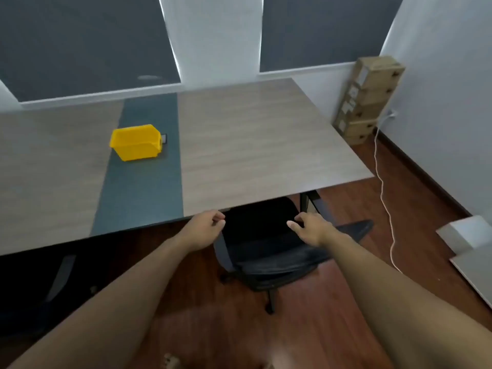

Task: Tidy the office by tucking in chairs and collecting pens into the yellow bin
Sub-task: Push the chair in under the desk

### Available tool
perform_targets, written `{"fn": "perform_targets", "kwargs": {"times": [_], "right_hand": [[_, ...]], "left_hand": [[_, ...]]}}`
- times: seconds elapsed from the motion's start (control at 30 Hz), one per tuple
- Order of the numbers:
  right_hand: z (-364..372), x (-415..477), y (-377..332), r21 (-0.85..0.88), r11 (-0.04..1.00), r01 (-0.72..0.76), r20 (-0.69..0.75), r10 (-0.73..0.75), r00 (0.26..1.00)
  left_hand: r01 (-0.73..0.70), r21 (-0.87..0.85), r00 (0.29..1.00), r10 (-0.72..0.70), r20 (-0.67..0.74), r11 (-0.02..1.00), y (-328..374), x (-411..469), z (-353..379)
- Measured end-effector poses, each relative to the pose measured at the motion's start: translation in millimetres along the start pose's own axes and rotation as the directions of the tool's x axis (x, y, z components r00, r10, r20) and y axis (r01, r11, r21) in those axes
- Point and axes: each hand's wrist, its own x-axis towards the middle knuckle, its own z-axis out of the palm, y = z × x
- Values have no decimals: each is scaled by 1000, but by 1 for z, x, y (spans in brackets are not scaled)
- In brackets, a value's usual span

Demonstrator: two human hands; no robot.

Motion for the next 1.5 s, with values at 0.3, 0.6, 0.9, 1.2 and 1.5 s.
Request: {"fn": "perform_targets", "kwargs": {"times": [0.3, 0.6, 0.9, 1.2, 1.5], "right_hand": [[38, -23, 55, -225, 974, 29, 5, -28, 1000], [59, -11, 56, -383, 924, 6, -240, -106, 965], [45, 41, 26, -379, 925, 17, -263, -125, 957], [21, 97, 24, -399, 917, -6, -281, -117, 953], [1, 144, 18, -338, 940, -44, -317, -70, 946]], "left_hand": [[-25, 25, 946, 15, 324, 999, 41, 12, 122], [-11, 184, 986, -20, 164, 983, 32, 19, 165], [2, 197, 999, -8, 32, 980, 10, 60, 139], [-17, 180, 1000, 16, 8, 983, 11, 123, 126], [-11, 220, 1000, 12, -4, 976, 12, 184, 108]]}}
